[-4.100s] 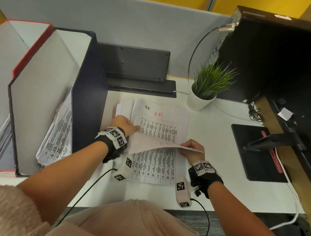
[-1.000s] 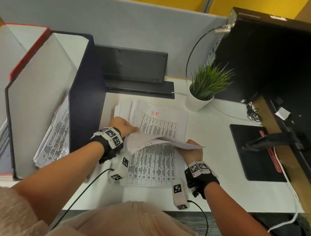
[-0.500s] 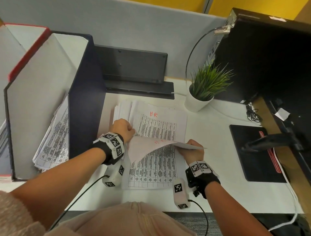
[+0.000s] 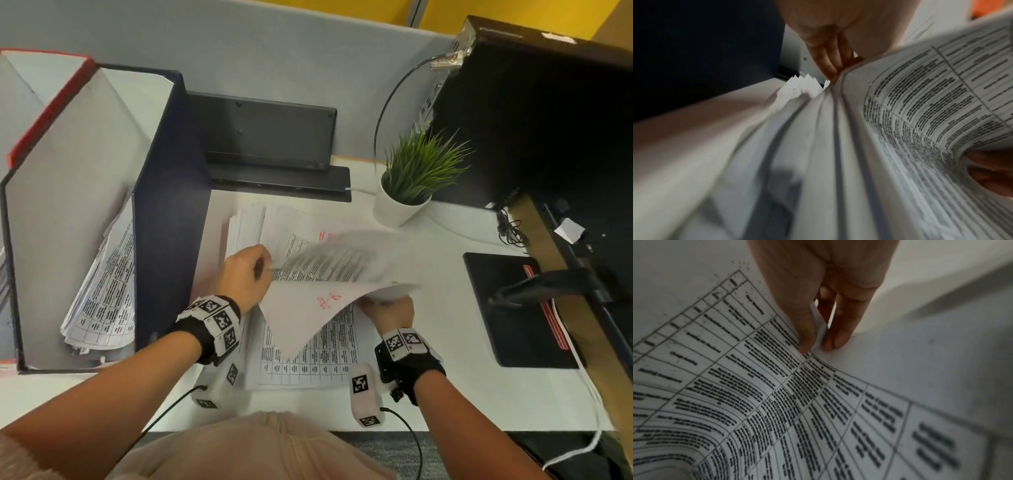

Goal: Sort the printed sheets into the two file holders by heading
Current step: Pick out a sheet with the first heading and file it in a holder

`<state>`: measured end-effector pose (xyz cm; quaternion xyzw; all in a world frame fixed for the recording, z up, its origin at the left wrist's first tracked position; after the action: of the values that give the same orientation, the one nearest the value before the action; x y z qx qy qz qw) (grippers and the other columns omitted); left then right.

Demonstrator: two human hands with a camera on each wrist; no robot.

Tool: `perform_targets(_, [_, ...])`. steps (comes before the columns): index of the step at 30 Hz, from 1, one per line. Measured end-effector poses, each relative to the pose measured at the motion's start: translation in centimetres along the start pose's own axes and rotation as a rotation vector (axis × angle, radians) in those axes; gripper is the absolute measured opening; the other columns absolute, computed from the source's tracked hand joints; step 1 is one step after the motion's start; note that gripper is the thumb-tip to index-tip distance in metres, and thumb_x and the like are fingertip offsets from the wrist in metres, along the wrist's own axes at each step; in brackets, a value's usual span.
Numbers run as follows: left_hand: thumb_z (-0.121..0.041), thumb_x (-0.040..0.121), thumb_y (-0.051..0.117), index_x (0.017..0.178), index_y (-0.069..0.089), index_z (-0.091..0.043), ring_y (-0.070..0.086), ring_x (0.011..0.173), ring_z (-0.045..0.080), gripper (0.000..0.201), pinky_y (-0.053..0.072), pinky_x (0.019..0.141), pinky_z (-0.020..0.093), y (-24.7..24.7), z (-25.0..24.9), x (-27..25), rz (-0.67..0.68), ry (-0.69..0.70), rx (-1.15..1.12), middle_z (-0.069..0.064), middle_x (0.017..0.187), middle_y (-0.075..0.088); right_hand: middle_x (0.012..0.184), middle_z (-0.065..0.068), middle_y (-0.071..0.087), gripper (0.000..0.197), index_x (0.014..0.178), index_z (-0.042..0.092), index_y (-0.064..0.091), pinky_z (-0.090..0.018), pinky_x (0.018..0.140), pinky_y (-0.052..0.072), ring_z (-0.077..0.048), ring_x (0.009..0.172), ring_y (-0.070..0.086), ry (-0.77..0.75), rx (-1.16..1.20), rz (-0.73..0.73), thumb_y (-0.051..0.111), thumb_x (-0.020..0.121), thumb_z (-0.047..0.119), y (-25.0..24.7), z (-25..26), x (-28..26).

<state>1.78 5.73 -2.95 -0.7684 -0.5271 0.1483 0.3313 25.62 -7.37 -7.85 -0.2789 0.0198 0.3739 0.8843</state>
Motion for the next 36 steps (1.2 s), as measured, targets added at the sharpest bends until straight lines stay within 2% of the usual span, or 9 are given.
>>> perform_targets(3, [0.013,0.075,0.059,0.076,0.062,-0.005,0.054,0.075,0.02,0.019,0.044,0.065,0.019,0.3,0.6,-0.2,0.079,-0.072,-0.094,0.008,0.079,0.059,0.088,0.009,0.061,0.066,0.112,0.017,0.047,-0.029,0.077,0.051,-0.013,0.081,0.059,-0.004,0.185,-0.016,0.085,0.058,0.004,-0.2,0.1,-0.2])
perform_targets(6, [0.018,0.073,0.057,0.069,0.063,-0.002,0.053,0.079,0.021,0.021,0.041,0.07,0.024,0.2,0.7,0.0,0.12,-0.117,-0.115,0.009,0.08,0.057,0.096,0.004,0.062,0.065,0.119,0.017,0.054,-0.029,0.08,0.05,-0.015,0.089,0.06,-0.018,0.13,0.048,0.084,0.062,0.006,0.0,0.4,0.0])
perform_targets(9, [0.019,0.075,0.054,0.069,0.061,-0.006,0.052,0.077,0.021,0.027,0.041,0.068,0.023,0.2,1.1,0.2,0.158,-0.223,-0.214,0.009,0.077,0.056,0.07,-0.003,0.061,0.02,0.078,0.011,0.063,-0.026,0.065,0.044,-0.02,0.065,0.059,-0.005,0.035,0.086,0.08,0.069,0.012,0.1,0.7,0.2])
perform_targets(13, [0.004,0.09,0.04,0.092,0.065,0.0,0.053,0.081,0.02,0.026,0.044,0.066,0.023,-0.2,2.2,1.3,0.015,-0.509,-0.335,0.01,0.088,0.06,0.063,-0.005,0.057,0.027,0.061,0.014,0.058,-0.018,0.057,0.042,-0.018,0.061,0.05,-0.094,0.004,0.115,0.068,0.075,-0.007,0.3,0.9,0.1])
perform_targets(17, [-0.024,0.083,0.067,0.072,0.066,-0.006,0.058,0.07,0.023,0.021,0.048,0.058,0.024,-0.2,3.2,2.3,0.183,-0.663,-0.163,0.01,0.073,0.063,0.059,0.004,0.054,0.039,0.056,0.019,0.054,-0.004,0.048,0.037,-0.008,0.055,0.046,-0.051,-0.01,0.103,0.06,0.079,-0.012,0.1,-0.4,0.4])
perform_targets(20, [-0.045,0.067,0.079,0.063,0.06,-0.008,0.056,0.06,0.019,0.041,0.048,0.057,0.026,0.3,3.1,2.9,0.363,-0.627,0.107,0.005,0.062,0.059,0.062,0.004,0.055,0.04,0.057,0.021,0.055,-0.02,0.057,0.042,-0.011,0.059,0.049,-0.057,0.014,0.129,0.061,0.076,-0.013,0.3,-0.8,0.2])
perform_targets(23, [-0.052,0.059,0.081,0.055,0.049,-0.012,0.049,0.052,0.014,0.051,0.039,0.046,0.022,0.9,1.8,3.3,0.395,-0.54,0.344,0.001,0.052,0.05,0.062,0.004,0.055,0.041,0.055,0.023,0.053,-0.019,0.06,0.04,-0.01,0.061,0.049,-0.047,0.001,0.114,0.062,0.075,-0.012,0.4,-1.1,0.1])
perform_targets(31, [-0.022,0.078,0.073,0.059,0.055,-0.009,0.054,0.062,0.019,0.029,0.037,0.049,0.022,1.8,0.4,3.3,0.339,-0.427,0.352,0.002,0.058,0.052,0.094,-0.014,0.063,0.019,0.07,0.007,0.064,-0.027,0.077,0.047,-0.021,0.086,0.056,-0.004,0.098,0.078,0.063,0.075,-0.012,0.3,-0.8,-0.1])
perform_targets(36, [-0.016,0.085,0.062,0.05,0.045,-0.011,0.051,0.061,0.021,0.04,0.042,0.058,0.026,1.4,0.1,3.0,0.352,-0.355,0.32,0.002,0.053,0.044,0.085,-0.011,0.065,0.036,0.05,0.01,0.052,-0.027,0.07,0.045,-0.025,0.081,0.055,0.054,0.296,0.121,0.051,0.074,-0.018,-0.1,0.0,0.0])
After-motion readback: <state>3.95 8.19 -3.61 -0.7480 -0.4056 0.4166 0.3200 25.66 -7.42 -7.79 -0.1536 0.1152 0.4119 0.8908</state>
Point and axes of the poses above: each hand's wrist, its own x-axis towards the middle knuckle, its own y-axis out of the palm, z = x × y, the point moved 5 cm from there along x, towards the middle knuckle
